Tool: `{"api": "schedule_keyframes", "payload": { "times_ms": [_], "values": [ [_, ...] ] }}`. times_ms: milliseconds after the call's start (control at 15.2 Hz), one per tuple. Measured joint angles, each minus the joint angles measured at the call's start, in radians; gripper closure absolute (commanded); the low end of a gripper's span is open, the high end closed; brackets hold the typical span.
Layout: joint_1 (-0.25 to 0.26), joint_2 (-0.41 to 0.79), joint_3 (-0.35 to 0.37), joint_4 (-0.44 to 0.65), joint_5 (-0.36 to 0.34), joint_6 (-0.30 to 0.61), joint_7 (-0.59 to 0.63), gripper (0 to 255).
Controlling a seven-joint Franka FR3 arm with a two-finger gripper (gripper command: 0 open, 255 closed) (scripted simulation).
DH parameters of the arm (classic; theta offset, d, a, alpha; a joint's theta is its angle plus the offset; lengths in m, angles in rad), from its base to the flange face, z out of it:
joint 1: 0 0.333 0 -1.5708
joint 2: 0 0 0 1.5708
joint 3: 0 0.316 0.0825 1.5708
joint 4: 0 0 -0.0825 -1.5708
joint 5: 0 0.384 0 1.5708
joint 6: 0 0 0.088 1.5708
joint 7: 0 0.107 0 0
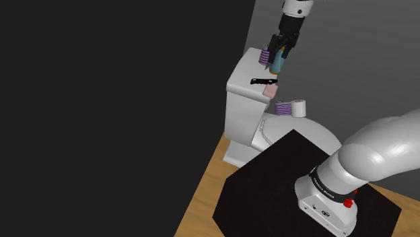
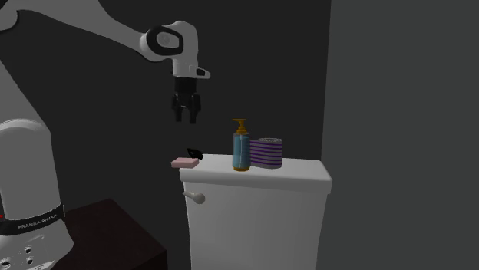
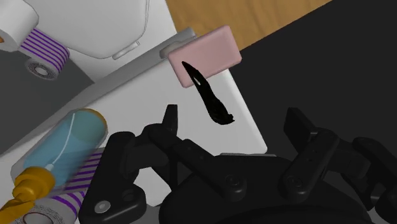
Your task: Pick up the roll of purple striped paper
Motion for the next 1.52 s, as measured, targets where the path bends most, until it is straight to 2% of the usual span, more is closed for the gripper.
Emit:
{"api": "schedule_keyframes", "payload": {
  "times_ms": [594,990,1254,1452,1518],
  "values": [
    [-0.054,0.304,-0.081,0.255,0.018,0.059,-0.049,0],
    [-0.102,0.507,-0.123,0.493,0.06,0.074,-0.085,0],
    [-0.141,0.639,-0.141,0.624,0.092,0.044,-0.098,0],
    [-0.186,0.775,-0.15,0.797,0.126,-0.007,-0.115,0],
    [-0.192,0.791,-0.152,0.811,0.13,-0.006,-0.118,0]
  ]
}}
